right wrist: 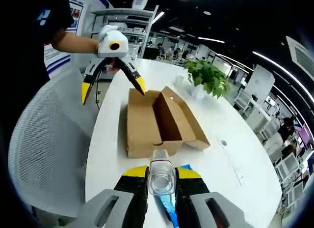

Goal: Operate the shoe box by opening the lid, removing the specified soft item, and placing it in the target area until the item is outside and the box remains undamaged.

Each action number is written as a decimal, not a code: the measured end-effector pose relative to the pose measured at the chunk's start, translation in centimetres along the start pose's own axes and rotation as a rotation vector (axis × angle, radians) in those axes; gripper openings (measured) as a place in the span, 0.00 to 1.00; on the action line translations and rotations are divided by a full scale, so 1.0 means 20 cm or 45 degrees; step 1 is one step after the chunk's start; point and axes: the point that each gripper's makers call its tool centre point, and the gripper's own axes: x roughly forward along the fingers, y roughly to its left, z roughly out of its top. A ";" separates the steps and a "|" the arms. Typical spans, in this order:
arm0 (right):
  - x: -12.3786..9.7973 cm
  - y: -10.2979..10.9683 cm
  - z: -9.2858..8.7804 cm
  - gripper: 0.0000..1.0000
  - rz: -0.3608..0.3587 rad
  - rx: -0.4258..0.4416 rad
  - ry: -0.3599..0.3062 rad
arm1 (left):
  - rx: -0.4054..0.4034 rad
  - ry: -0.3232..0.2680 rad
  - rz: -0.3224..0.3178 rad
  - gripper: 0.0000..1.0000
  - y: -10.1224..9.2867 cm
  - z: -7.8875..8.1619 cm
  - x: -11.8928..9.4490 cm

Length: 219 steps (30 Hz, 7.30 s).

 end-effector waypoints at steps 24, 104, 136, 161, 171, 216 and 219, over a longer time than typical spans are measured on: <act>0.07 -0.42 -0.23 0.16 0.047 -0.134 0.271 | -0.088 -0.087 0.252 1.00 0.06 -0.07 -0.16; 0.48 -0.75 -0.51 0.19 0.328 -0.215 0.733 | -0.349 -0.266 0.616 0.92 0.07 -0.18 -0.34; 0.54 -0.80 -0.28 0.39 0.152 0.142 0.493 | -0.568 -0.164 0.830 0.85 0.32 -0.49 -0.53; 0.73 -0.80 -0.06 0.31 -0.072 0.528 0.255 | -0.861 -0.035 0.975 0.40 0.62 -0.73 -0.62; 0.86 -0.84 0.00 0.29 -0.166 0.875 0.142 | -0.976 0.014 0.990 0.23 0.67 -0.81 -0.61; 1.11 -0.79 -0.15 0.00 -0.331 1.403 0.254 | -1.164 0.027 0.951 0.02 0.68 -0.89 -0.56; 1.10 -0.79 -0.14 0.00 -0.342 1.396 0.244 | -1.164 0.037 0.944 0.02 0.68 -0.89 -0.55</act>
